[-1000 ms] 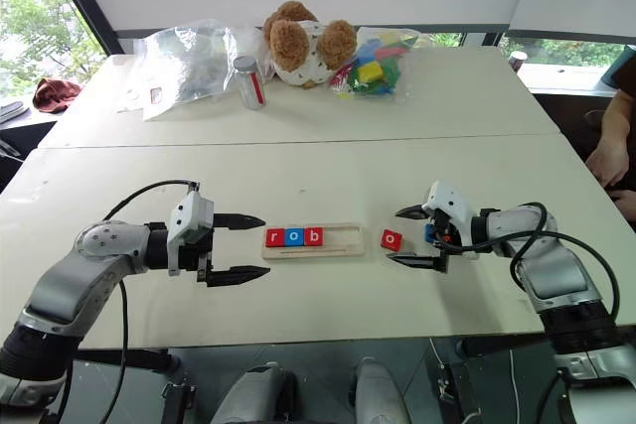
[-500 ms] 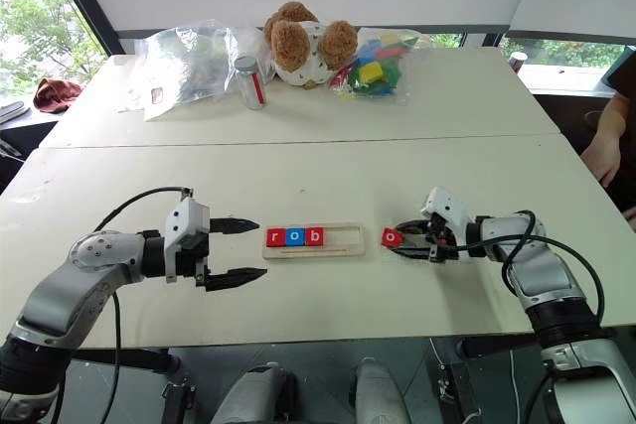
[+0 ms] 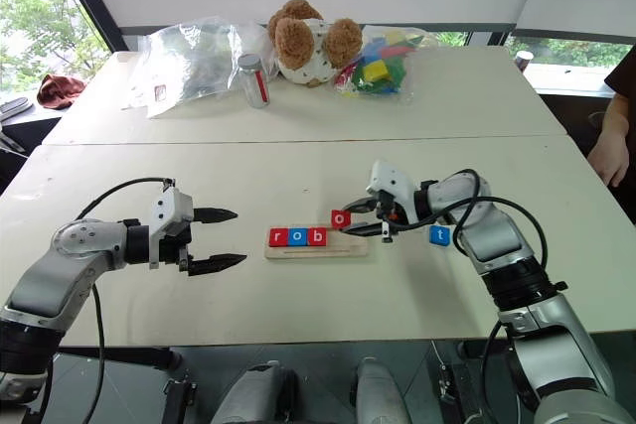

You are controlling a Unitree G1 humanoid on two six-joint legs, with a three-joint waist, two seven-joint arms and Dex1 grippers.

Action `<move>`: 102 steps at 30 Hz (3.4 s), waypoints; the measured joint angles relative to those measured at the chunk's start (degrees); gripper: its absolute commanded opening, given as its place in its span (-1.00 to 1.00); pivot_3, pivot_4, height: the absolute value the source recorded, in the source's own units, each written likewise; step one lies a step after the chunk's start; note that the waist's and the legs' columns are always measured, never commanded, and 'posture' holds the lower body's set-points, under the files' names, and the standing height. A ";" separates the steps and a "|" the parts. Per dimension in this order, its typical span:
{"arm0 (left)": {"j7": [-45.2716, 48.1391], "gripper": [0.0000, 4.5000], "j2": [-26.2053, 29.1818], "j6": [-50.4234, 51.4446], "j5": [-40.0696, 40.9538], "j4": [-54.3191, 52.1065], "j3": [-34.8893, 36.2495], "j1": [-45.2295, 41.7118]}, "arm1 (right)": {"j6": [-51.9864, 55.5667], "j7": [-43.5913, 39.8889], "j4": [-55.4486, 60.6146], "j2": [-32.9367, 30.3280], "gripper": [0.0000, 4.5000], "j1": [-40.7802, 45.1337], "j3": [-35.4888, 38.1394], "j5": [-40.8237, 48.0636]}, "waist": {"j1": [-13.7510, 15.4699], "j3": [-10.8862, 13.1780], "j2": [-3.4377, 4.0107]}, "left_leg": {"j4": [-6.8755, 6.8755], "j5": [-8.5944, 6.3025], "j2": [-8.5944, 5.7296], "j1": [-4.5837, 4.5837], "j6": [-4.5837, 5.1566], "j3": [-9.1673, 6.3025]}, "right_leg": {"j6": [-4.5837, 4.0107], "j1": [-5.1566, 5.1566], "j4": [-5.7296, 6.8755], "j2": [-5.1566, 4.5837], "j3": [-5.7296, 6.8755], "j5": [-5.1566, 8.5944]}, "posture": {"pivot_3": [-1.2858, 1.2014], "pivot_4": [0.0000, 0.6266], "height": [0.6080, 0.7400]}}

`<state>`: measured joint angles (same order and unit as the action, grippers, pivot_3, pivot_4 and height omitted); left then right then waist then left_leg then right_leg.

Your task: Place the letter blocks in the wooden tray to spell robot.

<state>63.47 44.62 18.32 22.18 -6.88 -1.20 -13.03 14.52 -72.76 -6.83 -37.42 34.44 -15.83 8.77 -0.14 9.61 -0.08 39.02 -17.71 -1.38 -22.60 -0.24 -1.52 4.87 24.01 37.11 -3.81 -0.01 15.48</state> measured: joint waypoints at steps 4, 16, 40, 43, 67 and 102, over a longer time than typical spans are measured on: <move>-0.51 1.00 -0.32 -0.11 -0.23 -0.11 0.05 0.03 | -1.11 -1.33 -3.88 0.39 -0.51 1.07 -2.98 -2.27 | -0.11 0.00 0.00 | 0.02 0.00 -0.03 -0.02 0.00 0.02 | 0.00 0.02 0.00 -0.03 -0.01 0.00 | 0.03 -0.52 1.00; -2.24 1.00 -1.27 -0.09 -0.21 -1.79 0.19 2.09 | -4.66 -1.71 -7.95 2.75 -0.51 2.80 -3.78 -4.30 | -0.55 0.00 0.00 | -0.01 0.01 0.03 -0.01 -0.02 0.03 | 0.00 0.10 0.10 0.05 -0.02 0.00 | 0.03 -0.52 1.00; -3.35 1.00 -3.03 -0.64 -0.86 -1.22 0.12 1.88 | -4.78 -0.82 -9.43 6.00 0.96 3.69 -3.84 -6.34 | -0.62 0.00 0.00 | -0.01 0.03 0.03 0.00 -0.05 0.03 | 0.01 0.11 0.13 0.06 -0.02 0.00 | 0.03 -0.52 1.00; -3.35 1.00 -3.12 -1.17 -0.98 -0.67 0.12 1.49 | -3.96 -0.34 -7.94 5.95 0.96 3.68 -3.66 -6.18 | -0.61 0.00 0.00 | -0.01 0.03 0.03 0.00 -0.05 0.03 | 0.01 0.12 0.13 0.06 -0.02 0.00 | 0.03 -0.52 1.00; -3.49 1.00 -5.31 -2.61 -2.72 1.74 -0.27 -0.26 | -5.58 5.07 -6.40 5.31 0.96 3.49 -2.46 -7.49 | -0.59 0.00 0.00 | 0.00 0.04 0.03 -0.01 -0.07 0.04 | 0.01 0.14 0.16 0.08 -0.02 -0.01 | 0.03 -0.52 1.00; -3.89 1.00 -14.92 0.00 -2.97 -4.17 -11.39 -5.34 | 55.95 64.66 44.40 33.44 0.57 -28.03 27.00 -13.57 | -0.72 -0.13 0.02 | 0.01 0.16 0.00 0.16 -0.19 0.15 | 0.02 0.22 0.61 0.36 -0.29 0.01 | 0.03 -0.52 1.00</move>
<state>59.58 29.69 18.32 19.21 -11.05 -12.59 -18.37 70.47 -8.10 37.57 -3.98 6.42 11.17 -4.79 -0.86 9.48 -0.06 39.04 -17.55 -1.38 -22.43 -0.43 -1.37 4.89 24.23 37.72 -3.45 -0.31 15.50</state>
